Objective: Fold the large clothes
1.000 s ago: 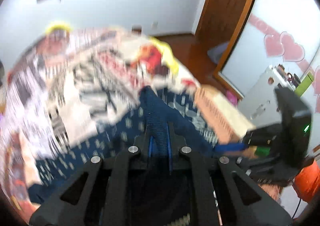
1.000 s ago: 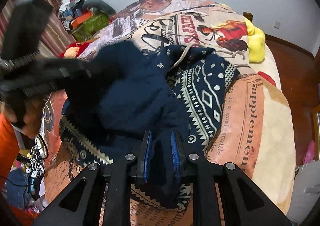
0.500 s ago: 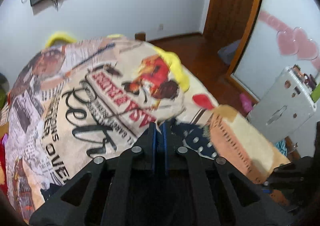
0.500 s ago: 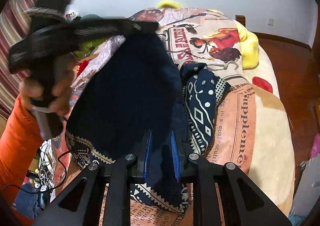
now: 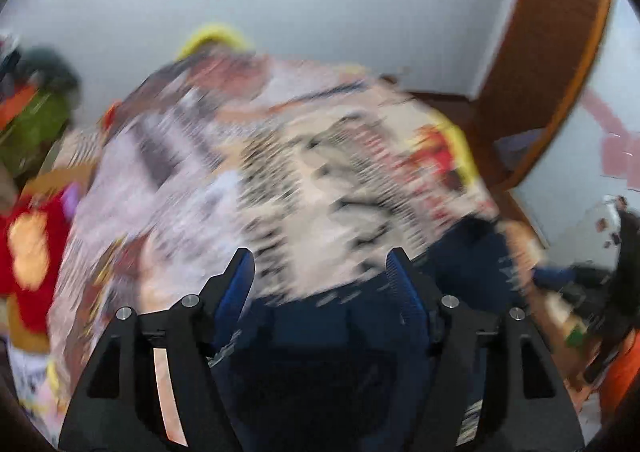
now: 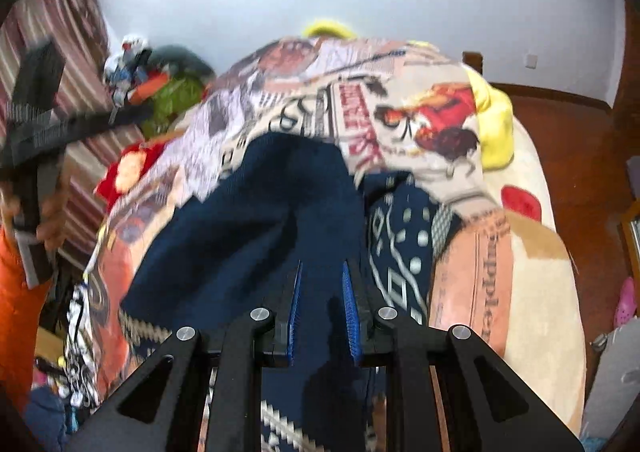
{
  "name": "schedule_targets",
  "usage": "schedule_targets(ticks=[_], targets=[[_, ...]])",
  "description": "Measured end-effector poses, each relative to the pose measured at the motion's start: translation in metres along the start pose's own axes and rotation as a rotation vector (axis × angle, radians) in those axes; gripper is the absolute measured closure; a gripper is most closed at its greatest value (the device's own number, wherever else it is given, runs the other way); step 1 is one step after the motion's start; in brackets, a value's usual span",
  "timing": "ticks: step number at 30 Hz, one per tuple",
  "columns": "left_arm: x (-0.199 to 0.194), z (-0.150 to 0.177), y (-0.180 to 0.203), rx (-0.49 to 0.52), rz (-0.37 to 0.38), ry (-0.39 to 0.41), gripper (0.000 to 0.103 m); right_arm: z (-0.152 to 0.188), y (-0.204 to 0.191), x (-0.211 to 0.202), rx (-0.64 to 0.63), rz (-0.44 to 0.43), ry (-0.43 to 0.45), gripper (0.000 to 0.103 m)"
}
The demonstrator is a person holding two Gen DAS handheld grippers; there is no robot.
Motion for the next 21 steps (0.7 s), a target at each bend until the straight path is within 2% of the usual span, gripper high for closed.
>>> schedule_targets(ticks=[4,6,11,14,17,19,21], targets=[[0.034,0.042,-0.052,-0.094,0.006,-0.143,0.035,-0.016,0.000,0.016,0.015,-0.012,-0.007,0.087],[0.053,0.062,-0.066,-0.139,0.036,-0.184,0.035,-0.023,0.002,0.032,0.030,-0.008,-0.026,0.087],[0.099,0.091,-0.074,-0.235,0.129,-0.249,0.035,-0.031,0.009,0.076,0.087,-0.024,-0.112,0.087],[0.113,0.095,-0.066,-0.227,0.128,-0.240,0.038,-0.034,0.009,0.097,0.090,-0.048,-0.161,0.087],[0.110,0.093,-0.055,-0.173,0.086,-0.206,0.053,-0.034,0.007,0.116,0.086,-0.060,-0.215,0.087],[0.103,0.091,-0.049,-0.122,0.030,-0.180,0.076,-0.031,0.010,0.123,0.107,-0.071,-0.238,0.087],[0.093,0.091,-0.045,-0.092,0.003,-0.148,0.085,-0.028,0.011,0.124,0.125,-0.089,-0.239,0.087]])
Point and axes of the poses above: each gripper's, at about its wrist camera, not at the fingertips, and x roughly the way its jaws point, y to its right, z to its underside, the point moved 2 cm from there along x, roughly the way its jaws point, and after that the axes turned 5 degrees about z, right-handed, at the moved point
